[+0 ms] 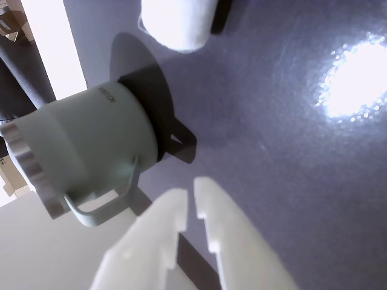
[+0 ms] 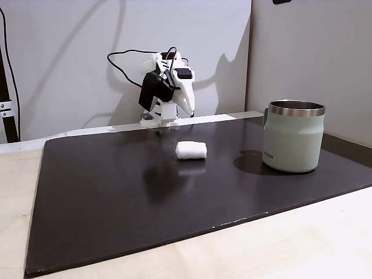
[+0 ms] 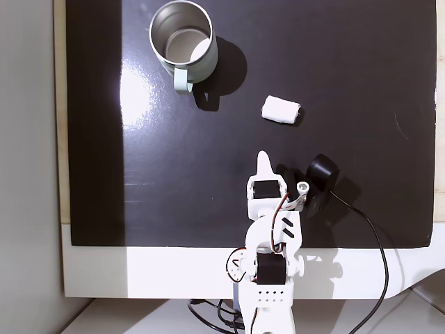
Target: Grasp a gauze and put it in the cup.
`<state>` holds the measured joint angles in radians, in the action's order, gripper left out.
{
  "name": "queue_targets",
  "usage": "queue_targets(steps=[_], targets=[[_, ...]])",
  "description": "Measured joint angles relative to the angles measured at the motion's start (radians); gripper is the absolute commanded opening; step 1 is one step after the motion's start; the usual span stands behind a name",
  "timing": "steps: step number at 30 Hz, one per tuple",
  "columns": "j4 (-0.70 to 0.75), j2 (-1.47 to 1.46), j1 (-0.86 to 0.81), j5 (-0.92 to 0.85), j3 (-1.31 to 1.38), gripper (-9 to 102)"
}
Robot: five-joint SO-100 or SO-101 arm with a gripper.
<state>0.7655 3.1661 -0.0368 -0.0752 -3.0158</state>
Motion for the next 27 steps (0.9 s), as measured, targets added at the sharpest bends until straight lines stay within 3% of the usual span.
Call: queue_targets(steps=[22, 27], targets=[[0.014, -0.002, 0.029, -0.008, 0.008, 0], [0.014, -0.195, 0.029, 0.061, 0.161, 1]])
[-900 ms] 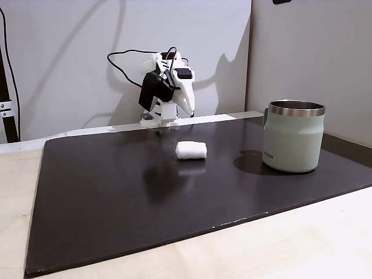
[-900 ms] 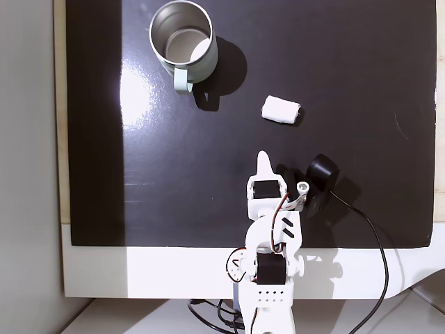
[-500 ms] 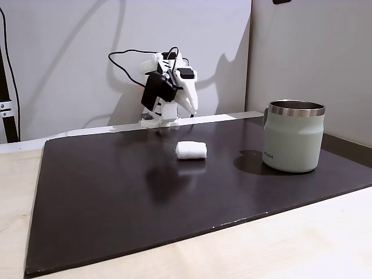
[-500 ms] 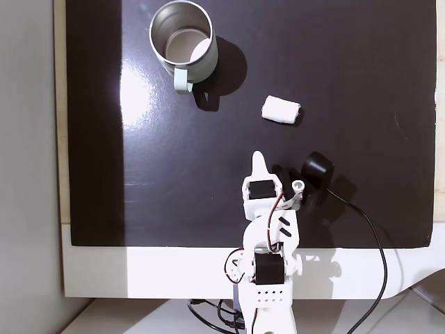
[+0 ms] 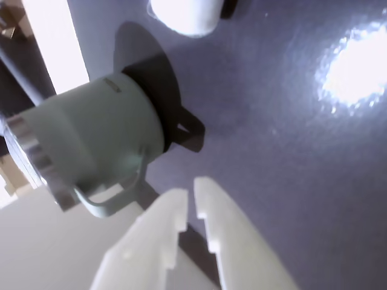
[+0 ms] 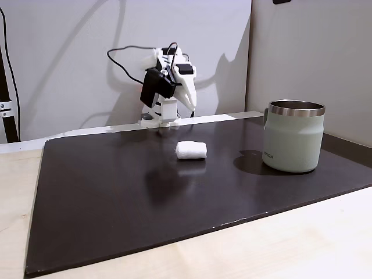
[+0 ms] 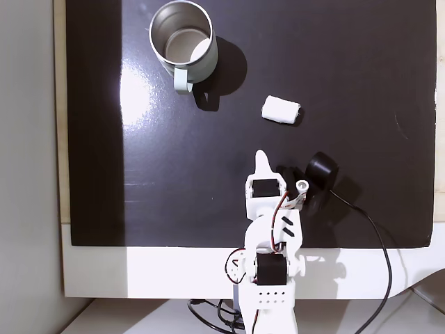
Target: Grasp a gauze and put it in the cup.
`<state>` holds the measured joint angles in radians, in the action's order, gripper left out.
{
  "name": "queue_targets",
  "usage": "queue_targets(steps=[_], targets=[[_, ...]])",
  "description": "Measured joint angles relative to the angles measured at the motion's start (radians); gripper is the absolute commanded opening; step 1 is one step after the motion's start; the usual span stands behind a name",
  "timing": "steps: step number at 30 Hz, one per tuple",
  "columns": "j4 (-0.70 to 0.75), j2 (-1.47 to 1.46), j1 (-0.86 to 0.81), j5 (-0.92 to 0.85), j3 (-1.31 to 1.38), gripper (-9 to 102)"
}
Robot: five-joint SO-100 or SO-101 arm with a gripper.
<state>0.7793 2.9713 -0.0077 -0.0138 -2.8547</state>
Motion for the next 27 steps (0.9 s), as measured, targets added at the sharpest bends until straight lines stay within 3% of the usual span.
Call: queue_targets(steps=[6, 14, 20, 27], targets=[[0.015, -0.431, 0.009, 0.126, 0.328, 15], [0.196, -0.914, -0.032, 0.221, 0.746, 33], [0.357, -1.244, -0.097, 0.298, 1.020, 37], [0.416, -1.476, -0.135, 0.304, 1.193, 38]])
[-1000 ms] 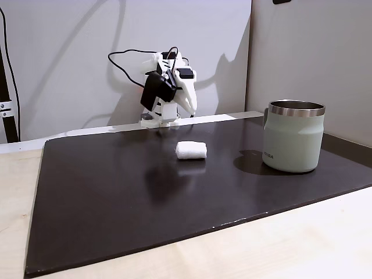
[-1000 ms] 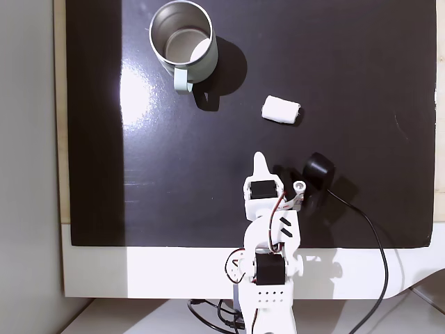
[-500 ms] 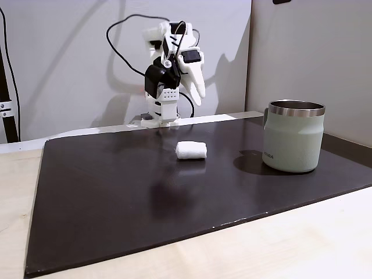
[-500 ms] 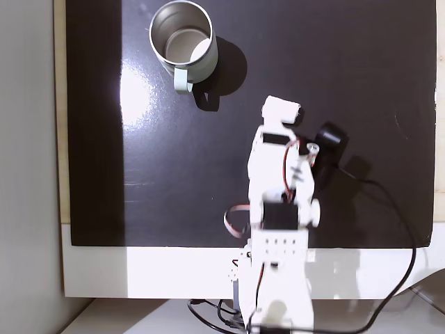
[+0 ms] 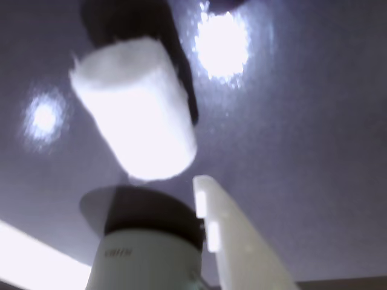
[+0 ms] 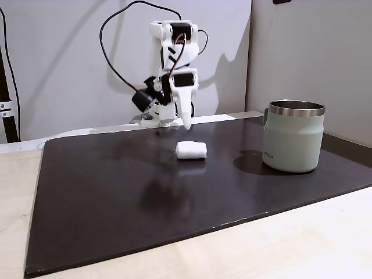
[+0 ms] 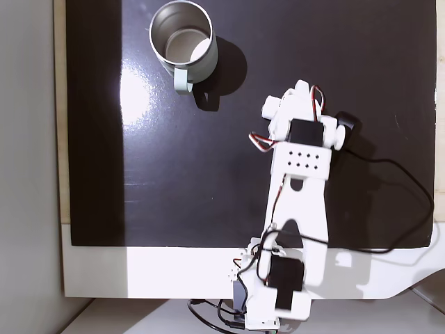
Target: Grasp a gauze and put it in the cup.
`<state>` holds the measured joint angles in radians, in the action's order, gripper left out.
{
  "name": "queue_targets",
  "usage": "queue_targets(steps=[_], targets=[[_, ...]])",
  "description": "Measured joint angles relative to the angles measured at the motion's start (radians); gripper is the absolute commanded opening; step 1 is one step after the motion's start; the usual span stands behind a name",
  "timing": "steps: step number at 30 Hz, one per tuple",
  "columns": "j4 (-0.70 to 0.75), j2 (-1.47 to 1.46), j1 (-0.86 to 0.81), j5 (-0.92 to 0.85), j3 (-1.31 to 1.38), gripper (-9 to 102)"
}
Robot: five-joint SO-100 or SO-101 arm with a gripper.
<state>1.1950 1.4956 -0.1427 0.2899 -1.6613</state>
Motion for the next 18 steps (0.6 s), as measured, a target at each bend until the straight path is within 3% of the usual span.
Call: queue_targets(steps=[18], targets=[[-0.017, -0.262, 0.031, 0.009, 0.077, 32]])
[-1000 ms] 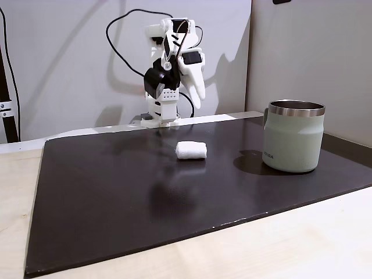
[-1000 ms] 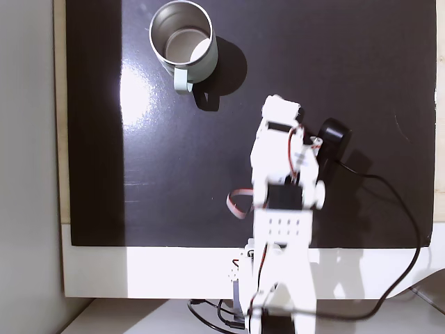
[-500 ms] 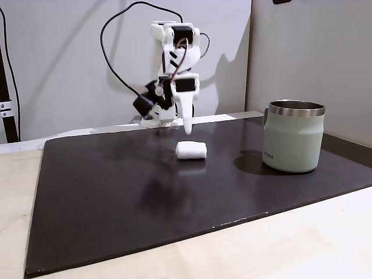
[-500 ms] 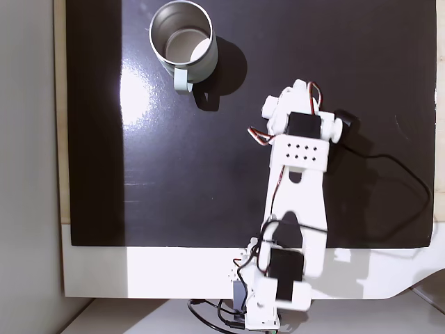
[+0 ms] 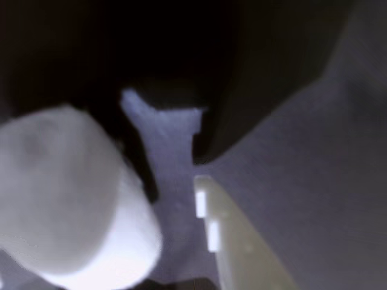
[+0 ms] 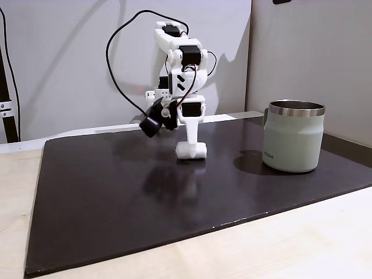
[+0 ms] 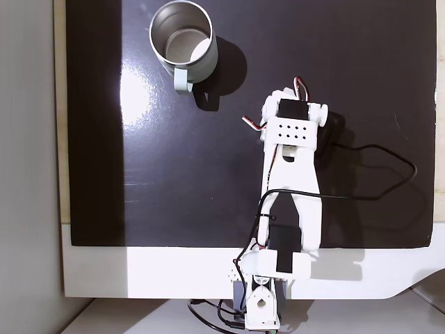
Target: Grasp a gauze and put it in the cup.
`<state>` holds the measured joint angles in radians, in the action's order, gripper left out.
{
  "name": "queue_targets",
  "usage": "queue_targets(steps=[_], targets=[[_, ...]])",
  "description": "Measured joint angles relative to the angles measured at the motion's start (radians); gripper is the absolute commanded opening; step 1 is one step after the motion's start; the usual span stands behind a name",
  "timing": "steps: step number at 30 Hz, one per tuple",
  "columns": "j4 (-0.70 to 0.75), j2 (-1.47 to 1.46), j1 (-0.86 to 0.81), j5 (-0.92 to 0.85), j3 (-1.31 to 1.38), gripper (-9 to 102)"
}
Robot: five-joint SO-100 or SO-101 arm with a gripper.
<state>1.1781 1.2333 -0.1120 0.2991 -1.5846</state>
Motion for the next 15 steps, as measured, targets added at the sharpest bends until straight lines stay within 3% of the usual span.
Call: queue_targets(steps=[10, 15], targets=[[-0.003, -0.037, 0.008, 0.055, 0.023, 0], [0.009, -0.037, 0.005, 0.057, 0.025, 0]])
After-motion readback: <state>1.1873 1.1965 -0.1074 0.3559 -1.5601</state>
